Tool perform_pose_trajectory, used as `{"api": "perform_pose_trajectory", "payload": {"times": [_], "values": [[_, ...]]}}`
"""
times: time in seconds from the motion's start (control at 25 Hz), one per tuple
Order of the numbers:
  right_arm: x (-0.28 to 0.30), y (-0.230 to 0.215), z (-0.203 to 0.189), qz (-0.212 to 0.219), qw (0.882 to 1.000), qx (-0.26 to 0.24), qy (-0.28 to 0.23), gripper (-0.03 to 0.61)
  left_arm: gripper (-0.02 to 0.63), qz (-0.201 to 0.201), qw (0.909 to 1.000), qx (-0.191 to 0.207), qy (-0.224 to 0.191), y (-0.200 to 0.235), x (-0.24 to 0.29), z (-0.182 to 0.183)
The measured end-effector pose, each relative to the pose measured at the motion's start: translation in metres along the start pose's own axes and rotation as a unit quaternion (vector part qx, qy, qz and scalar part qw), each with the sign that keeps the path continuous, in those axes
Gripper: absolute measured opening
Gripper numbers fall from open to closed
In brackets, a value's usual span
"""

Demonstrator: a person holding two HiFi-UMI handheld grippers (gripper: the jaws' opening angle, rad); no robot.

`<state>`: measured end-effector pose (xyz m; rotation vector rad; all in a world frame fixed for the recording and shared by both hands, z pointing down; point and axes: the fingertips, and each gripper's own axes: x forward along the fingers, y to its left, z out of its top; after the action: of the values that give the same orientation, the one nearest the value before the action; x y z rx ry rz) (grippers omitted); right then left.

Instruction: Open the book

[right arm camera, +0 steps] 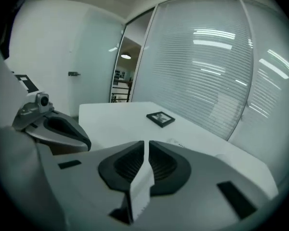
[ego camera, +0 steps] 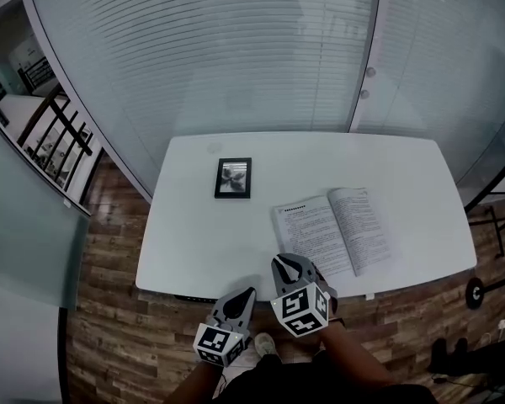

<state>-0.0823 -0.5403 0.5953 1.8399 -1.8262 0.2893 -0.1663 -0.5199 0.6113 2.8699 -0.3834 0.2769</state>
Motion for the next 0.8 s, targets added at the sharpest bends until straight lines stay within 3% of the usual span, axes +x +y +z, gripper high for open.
{"api": "perform_pose_trajectory", "payload": {"times": [0.08, 0.36, 0.52, 0.64, 0.8], "values": [[-0.019, -0.015, 0.007, -0.003, 0.999, 0.016, -0.034, 0.008, 0.009, -0.003, 1.0, 0.0, -0.004, -0.009, 0.007, 0.006], [-0.07, -0.056, 0.018, 0.007, 0.992, 0.06, -0.106, 0.005, 0.009, -0.014, 0.9999, 0.001, 0.007, -0.038, 0.038, 0.024], [-0.1, -0.081, -0.003, 0.008, 0.988, 0.097, -0.122, 0.003, 0.009, -0.02, 0.9998, 0.004, 0.006, -0.06, 0.059, 0.033], [-0.12, -0.099, -0.028, -0.018, 0.983, 0.126, -0.134, 0.002, 0.009, -0.017, 0.9995, 0.025, -0.008, -0.071, 0.065, 0.045], [-0.149, -0.127, -0.032, -0.058, 0.974, 0.12, -0.185, 0.003, 0.009, -0.015, 0.9986, 0.048, -0.02, -0.087, 0.072, 0.058]]}}
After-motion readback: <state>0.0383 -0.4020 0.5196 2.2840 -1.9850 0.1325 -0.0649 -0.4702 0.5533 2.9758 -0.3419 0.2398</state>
